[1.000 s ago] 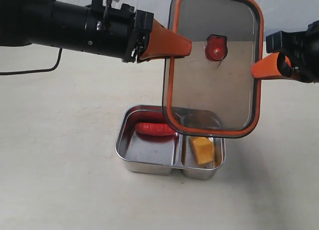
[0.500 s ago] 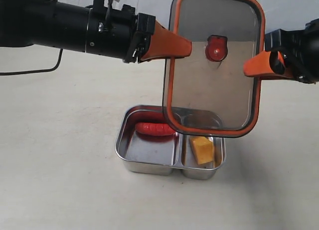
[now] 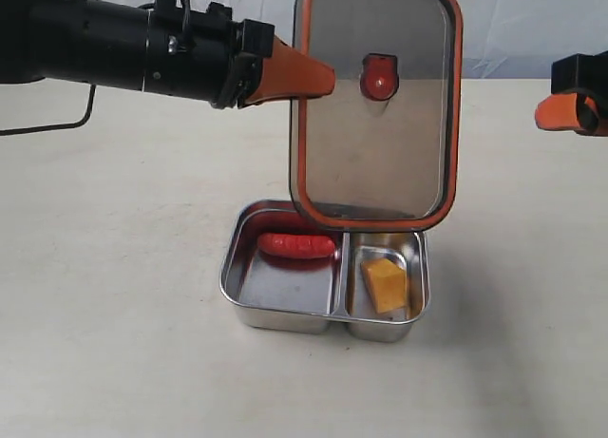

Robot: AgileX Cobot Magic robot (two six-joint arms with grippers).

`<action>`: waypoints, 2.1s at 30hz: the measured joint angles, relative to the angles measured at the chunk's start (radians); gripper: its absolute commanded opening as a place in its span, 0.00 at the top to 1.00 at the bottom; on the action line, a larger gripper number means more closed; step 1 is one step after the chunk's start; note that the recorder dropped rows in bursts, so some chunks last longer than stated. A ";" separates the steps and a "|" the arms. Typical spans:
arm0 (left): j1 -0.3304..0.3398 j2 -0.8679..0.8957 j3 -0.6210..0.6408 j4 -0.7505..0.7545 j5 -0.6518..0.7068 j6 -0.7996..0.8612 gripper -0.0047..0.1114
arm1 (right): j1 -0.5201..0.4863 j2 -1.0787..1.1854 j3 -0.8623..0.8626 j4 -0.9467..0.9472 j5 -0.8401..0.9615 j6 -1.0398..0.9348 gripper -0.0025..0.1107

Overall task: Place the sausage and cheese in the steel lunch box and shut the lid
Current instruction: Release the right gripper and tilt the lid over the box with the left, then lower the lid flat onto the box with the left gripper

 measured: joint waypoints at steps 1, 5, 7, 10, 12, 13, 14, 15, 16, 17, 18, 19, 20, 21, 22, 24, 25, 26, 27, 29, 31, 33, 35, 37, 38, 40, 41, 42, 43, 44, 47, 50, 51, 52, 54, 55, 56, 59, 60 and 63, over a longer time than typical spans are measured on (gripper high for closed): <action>0.000 0.000 0.000 0.000 -0.002 0.000 0.96 | 0.000 -0.002 0.000 -0.007 0.000 0.007 0.61; 0.000 0.000 0.000 0.035 -0.003 0.000 0.96 | 0.000 -0.005 0.000 -0.039 0.000 0.025 0.61; 0.000 -0.010 0.000 0.089 -0.036 0.000 0.96 | 0.000 -0.009 0.000 -0.052 0.000 0.027 0.61; 0.000 -0.046 0.000 0.214 -0.108 0.000 0.96 | 0.000 -0.009 0.000 -0.060 0.002 0.031 0.61; 0.000 -0.080 0.000 0.294 -0.158 -0.001 0.96 | 0.000 -0.009 0.000 -0.064 0.002 0.031 0.61; 0.000 -0.099 0.000 0.326 -0.184 -0.001 0.96 | 0.000 -0.009 0.000 -0.066 0.002 0.031 0.61; 0.000 -0.119 0.000 0.354 -0.210 -0.001 0.96 | 0.000 -0.009 0.000 -0.065 0.002 0.031 0.61; 0.000 -0.136 0.000 0.378 -0.232 0.001 0.96 | 0.000 -0.009 0.000 -0.065 0.002 0.031 0.61; 0.000 -0.158 0.000 0.405 -0.258 0.001 0.96 | 0.000 -0.009 0.000 -0.067 0.002 0.031 0.61; 0.000 -0.181 0.000 0.433 -0.284 0.001 0.96 | 0.000 -0.009 0.000 -0.067 0.002 0.031 0.61; 0.000 -0.198 0.000 0.456 -0.307 0.001 0.96 | 0.000 -0.009 0.000 -0.067 0.002 0.031 0.61; 0.000 -0.218 0.000 0.488 -0.325 0.001 0.96 | 0.000 -0.009 0.000 -0.067 0.002 0.031 0.61; 0.000 -0.237 0.000 0.524 -0.337 0.003 0.96 | 0.000 -0.009 0.000 -0.067 0.002 0.031 0.61; 0.000 -0.253 0.000 0.557 -0.342 0.003 0.96 | 0.000 -0.009 0.000 -0.067 0.002 0.031 0.61; -0.006 -0.266 0.000 0.607 -0.345 0.003 0.96 | 0.000 -0.009 0.000 -0.068 0.002 0.031 0.61; -0.035 -0.285 0.000 0.744 -0.349 -0.016 0.96 | 0.000 -0.009 0.000 -0.070 0.002 0.031 0.61; -0.055 -0.289 0.000 0.821 -0.349 -0.027 0.96 | 0.000 -0.009 0.000 -0.070 0.002 0.031 0.61; -0.085 -0.292 0.000 0.896 -0.349 -0.044 0.96 | 0.000 -0.009 0.000 -0.070 0.002 0.031 0.61; -0.159 -0.296 0.003 1.025 -0.359 -0.088 0.96 | 0.000 -0.009 0.000 -0.070 0.002 0.031 0.61; -0.276 -0.296 0.023 1.236 -0.432 -0.189 0.96 | 0.000 -0.009 0.000 -0.072 0.007 0.031 0.61; -0.379 -0.296 0.054 1.527 -0.513 -0.373 0.96 | 0.000 -0.009 0.000 -0.081 0.023 0.031 0.61; -0.457 -0.296 0.076 1.830 -0.544 -0.639 0.96 | 0.000 -0.009 0.000 -0.081 0.030 0.031 0.61; -0.520 -0.296 0.107 2.117 -0.528 -0.873 0.96 | 0.000 -0.009 0.000 -0.081 0.032 0.031 0.61; -0.566 -0.296 0.155 2.338 -0.485 -1.056 0.96 | 0.000 -0.009 0.000 -0.081 0.033 0.031 0.61; -0.593 -0.296 0.184 2.436 -0.466 -1.138 0.96 | 0.000 -0.009 0.000 -0.081 0.033 0.031 0.61; -0.641 -0.296 0.230 2.524 -0.456 -1.196 0.96 | 0.000 -0.009 0.000 -0.081 0.033 0.031 0.61; -0.661 -0.289 0.242 2.550 -0.452 -1.207 0.96 | 0.000 -0.009 0.000 -0.081 0.033 0.031 0.61; -0.688 -0.272 0.258 2.600 -0.450 -1.230 0.96 | 0.000 -0.009 0.000 -0.081 0.035 0.033 0.61; -0.712 -0.256 0.268 2.653 -0.439 -1.273 0.96 | 0.000 -0.009 0.000 -0.081 0.035 0.033 0.61; -0.739 -0.231 0.279 2.750 -0.412 -1.356 0.96 | 0.000 -0.009 0.000 -0.081 0.035 0.033 0.61; -0.781 -0.177 0.295 2.939 -0.318 -1.535 0.96 | 0.000 -0.009 0.000 -0.081 0.037 0.033 0.61; -0.810 -0.126 0.299 3.077 -0.248 -1.663 0.96 | 0.000 -0.009 0.000 -0.081 0.037 0.033 0.61; -0.819 -0.110 0.299 3.101 -0.236 -1.691 0.96 | 0.000 -0.009 0.000 -0.082 0.037 0.033 0.61; -0.825 -0.095 0.299 3.118 -0.228 -1.712 0.96 | 0.000 -0.009 0.000 -0.082 0.037 0.033 0.61; -0.837 -0.068 0.299 3.132 -0.218 -1.744 0.96 | 0.000 -0.009 0.000 -0.082 0.037 0.033 0.61; -0.843 -0.054 0.299 3.137 -0.207 -1.754 0.96 | 0.000 -0.009 0.000 -0.082 0.037 0.033 0.61; -0.851 -0.044 0.299 3.140 -0.197 -1.761 0.96 | 0.000 -0.009 0.000 -0.082 0.037 0.033 0.61; -0.873 -0.011 0.299 3.153 -0.178 -1.786 0.96 | 0.000 -0.009 0.000 -0.082 0.037 0.033 0.61; -0.880 -0.002 0.299 3.161 -0.173 -1.800 0.96 | 0.000 -0.009 0.000 -0.082 0.037 0.033 0.61; -0.902 0.018 0.299 3.178 -0.144 -1.834 0.96 | 0.000 -0.009 0.000 -0.082 0.037 0.033 0.61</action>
